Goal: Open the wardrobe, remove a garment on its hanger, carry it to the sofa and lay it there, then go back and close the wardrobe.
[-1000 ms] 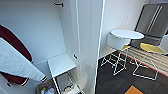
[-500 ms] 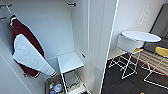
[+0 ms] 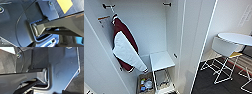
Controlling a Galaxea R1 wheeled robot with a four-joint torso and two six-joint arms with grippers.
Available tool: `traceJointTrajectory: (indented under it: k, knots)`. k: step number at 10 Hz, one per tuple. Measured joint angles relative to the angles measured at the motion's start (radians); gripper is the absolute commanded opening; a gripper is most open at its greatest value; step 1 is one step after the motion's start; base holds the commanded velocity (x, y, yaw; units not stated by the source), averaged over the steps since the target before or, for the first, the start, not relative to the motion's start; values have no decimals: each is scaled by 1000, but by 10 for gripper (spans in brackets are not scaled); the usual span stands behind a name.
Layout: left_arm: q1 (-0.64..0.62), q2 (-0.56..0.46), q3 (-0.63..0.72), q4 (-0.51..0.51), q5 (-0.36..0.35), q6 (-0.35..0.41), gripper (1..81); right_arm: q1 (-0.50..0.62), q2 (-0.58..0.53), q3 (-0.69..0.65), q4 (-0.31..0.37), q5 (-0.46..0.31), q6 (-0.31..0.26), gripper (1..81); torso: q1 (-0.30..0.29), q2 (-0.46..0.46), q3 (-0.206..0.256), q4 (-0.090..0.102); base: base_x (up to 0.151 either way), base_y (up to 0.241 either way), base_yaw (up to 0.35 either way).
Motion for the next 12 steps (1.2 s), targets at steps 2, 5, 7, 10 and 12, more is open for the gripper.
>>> traceJointTrajectory:
  k: [2,5,7,10,12]
  knots:
    - [1,0,0,0,0,0,811,0,0,0,0,0,0,811,0,0,0,0,0,0,258]
    - [0,0,0,0,0,0,811,0,0,0,0,-2,0,811,0,0,0,0,0,0,253]
    - [1,0,0,0,0,0,811,-1,0,0,0,0,0,811,0,0,0,0,0,0,239]
    - [0,3,0,1,0,0,811,0,1,0,-1,0,0,811,0,0,0,0,0,0,224]
    - [0,4,0,1,0,0,811,1,0,0,0,1,0,811,0,0,0,0,0,0,177]
